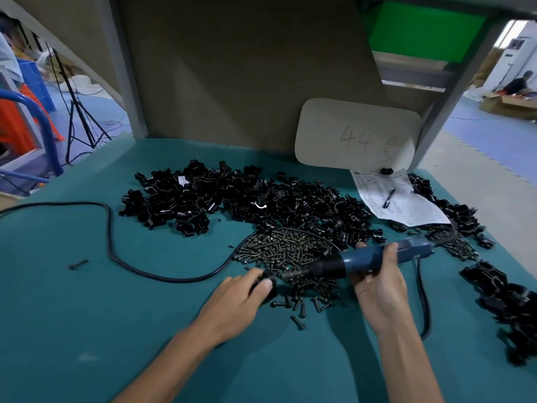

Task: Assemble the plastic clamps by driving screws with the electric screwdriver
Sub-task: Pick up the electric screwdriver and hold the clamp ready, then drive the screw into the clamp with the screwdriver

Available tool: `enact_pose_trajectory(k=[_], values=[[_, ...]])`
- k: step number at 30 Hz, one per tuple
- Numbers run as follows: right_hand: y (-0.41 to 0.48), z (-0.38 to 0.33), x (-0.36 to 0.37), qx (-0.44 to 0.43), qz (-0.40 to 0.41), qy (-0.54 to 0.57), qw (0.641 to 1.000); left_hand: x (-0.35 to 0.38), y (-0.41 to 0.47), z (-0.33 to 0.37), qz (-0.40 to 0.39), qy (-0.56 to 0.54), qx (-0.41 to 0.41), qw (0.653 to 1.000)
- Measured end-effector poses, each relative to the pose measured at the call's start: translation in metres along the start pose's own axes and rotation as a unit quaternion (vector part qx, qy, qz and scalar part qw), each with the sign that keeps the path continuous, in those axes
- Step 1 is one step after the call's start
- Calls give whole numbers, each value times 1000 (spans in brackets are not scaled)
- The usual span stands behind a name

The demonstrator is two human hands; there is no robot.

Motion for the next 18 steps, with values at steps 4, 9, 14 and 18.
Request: enact_pose_trajectory(k=[4, 9, 14, 18], values=[[11, -36, -10, -35, 22, -91, 995, -9, 4, -8, 6, -171, -75, 982], [15, -44, -40, -133, 48, -463, 875, -7, 13, -8, 18, -218, -112, 969], [11, -35, -56, -175, 86, -660, 725, -9, 19, -12, 26, -258, -132, 957], [-4, -31, -40, -259, 97, -768, 578, -7, 22, -14, 24, -270, -144, 952]])
Point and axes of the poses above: each hand's wrist, its own y-axis towards the middle knuckle, its own x-axis out of the palm, z = x × y, the point moved 3 cm from there along y, towards the middle knuckle, and after that the axes turned 8 degrees about z, right-handed, at the moved point
